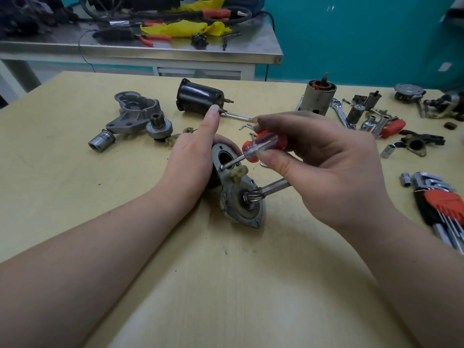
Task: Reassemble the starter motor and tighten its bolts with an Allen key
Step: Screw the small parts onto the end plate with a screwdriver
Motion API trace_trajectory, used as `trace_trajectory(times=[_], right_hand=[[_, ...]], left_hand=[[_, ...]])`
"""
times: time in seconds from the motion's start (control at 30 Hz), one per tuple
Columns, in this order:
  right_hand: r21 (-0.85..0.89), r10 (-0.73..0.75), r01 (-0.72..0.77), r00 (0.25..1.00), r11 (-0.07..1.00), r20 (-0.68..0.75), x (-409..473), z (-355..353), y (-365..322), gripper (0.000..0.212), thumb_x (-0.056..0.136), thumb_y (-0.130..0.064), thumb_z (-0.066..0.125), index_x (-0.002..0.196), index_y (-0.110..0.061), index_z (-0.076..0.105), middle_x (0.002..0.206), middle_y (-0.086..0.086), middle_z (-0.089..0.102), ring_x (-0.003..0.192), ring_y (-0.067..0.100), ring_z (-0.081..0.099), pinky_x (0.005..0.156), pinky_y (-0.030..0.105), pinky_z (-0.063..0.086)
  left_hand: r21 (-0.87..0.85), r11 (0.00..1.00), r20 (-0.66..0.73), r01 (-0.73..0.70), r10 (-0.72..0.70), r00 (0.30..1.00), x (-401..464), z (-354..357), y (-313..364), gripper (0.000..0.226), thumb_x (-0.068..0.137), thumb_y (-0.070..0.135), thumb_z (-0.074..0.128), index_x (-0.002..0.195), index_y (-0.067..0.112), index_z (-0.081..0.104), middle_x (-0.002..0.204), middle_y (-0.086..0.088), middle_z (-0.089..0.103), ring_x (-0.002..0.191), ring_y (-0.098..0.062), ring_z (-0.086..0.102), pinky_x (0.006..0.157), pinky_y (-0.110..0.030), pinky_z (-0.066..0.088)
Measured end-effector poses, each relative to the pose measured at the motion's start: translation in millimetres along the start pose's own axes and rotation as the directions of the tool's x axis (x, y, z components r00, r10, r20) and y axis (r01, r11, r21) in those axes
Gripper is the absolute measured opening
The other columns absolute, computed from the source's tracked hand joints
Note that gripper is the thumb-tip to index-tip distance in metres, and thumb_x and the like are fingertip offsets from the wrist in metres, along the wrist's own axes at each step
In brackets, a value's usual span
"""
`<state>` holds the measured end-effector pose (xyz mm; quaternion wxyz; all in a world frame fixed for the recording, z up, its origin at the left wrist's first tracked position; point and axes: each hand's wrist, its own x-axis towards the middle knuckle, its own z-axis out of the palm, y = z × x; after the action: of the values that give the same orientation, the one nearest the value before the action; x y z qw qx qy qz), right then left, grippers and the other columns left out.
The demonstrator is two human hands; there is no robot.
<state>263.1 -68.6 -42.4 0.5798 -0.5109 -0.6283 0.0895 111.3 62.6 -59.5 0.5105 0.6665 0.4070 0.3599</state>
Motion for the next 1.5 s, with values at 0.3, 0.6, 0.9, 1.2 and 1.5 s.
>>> trace_trajectory(times=[0.3, 0.6, 0.9, 1.2, 1.5], right_hand=[[-0.061, 0.027, -0.026, 0.999, 0.998, 0.017, 1.5, 0.3, -3.3, 0.041, 0.093, -0.013, 0.079, 0.13, -0.027, 0.068, 0.119, -0.009, 0.075, 0.112, 0.019, 0.073, 0.093, 0.038, 0.063], [-0.198, 0.052, -0.055, 0.998, 0.979, -0.023, 4.9, 4.3, -7.8, 0.031, 0.097, -0.029, 0.075, 0.128, -0.033, 0.073, 0.111, -0.014, 0.077, 0.105, 0.013, 0.074, 0.09, 0.039, 0.062], [-0.388, -0.032, 0.032, 0.999, 0.921, 0.007, 11.6, 10.3, -25.0, 0.019, 0.097, -0.016, 0.075, 0.116, -0.014, 0.075, 0.099, -0.007, 0.076, 0.09, 0.005, 0.068, 0.084, 0.025, 0.056], [-0.535, 0.04, 0.019, 0.994, 0.845, 0.1, 11.6, 2.8, -30.9, 0.031, 0.104, -0.044, 0.061, 0.12, -0.019, 0.068, 0.092, -0.011, 0.068, 0.075, 0.003, 0.057, 0.068, 0.023, 0.049], [-0.714, 0.261, 0.053, 0.91, 0.698, 0.322, 22.5, 2.7, -49.3, 0.038, 0.099, -0.057, 0.04, 0.11, -0.024, 0.055, 0.092, -0.005, 0.063, 0.083, 0.026, 0.059, 0.071, 0.046, 0.051]], left_hand=[[-0.016, 1.0, -0.02, -0.013, 0.012, 1.0, -1.3, -0.6, 0.9, 0.076, 0.108, 0.071, 0.033, 0.074, 0.03, 0.086, 0.072, -0.006, 0.08, 0.073, -0.018, 0.076, 0.053, -0.011, 0.051], [-0.014, 0.999, -0.048, -0.032, 0.031, 0.998, -3.3, 2.0, 1.5, 0.078, 0.11, 0.068, 0.032, 0.071, 0.027, 0.085, 0.07, -0.006, 0.079, 0.069, -0.012, 0.075, 0.05, -0.008, 0.046], [-0.038, 0.998, -0.053, -0.057, 0.055, 0.997, -3.0, 4.5, -1.6, 0.077, 0.109, 0.069, 0.034, 0.072, 0.023, 0.085, 0.071, -0.009, 0.079, 0.077, -0.025, 0.077, 0.067, -0.025, 0.057], [-0.036, 0.998, -0.041, -0.052, 0.051, 0.998, 0.5, 4.6, -2.9, 0.078, 0.109, 0.069, 0.032, 0.066, 0.03, 0.083, 0.07, -0.004, 0.079, 0.069, -0.011, 0.075, 0.06, -0.016, 0.051], [-0.022, 0.998, -0.064, -0.059, 0.057, 0.996, 3.5, 7.4, -7.6, 0.077, 0.106, 0.074, 0.032, 0.06, 0.035, 0.08, 0.063, 0.003, 0.075, 0.062, -0.002, 0.069, 0.065, -0.025, 0.051]])
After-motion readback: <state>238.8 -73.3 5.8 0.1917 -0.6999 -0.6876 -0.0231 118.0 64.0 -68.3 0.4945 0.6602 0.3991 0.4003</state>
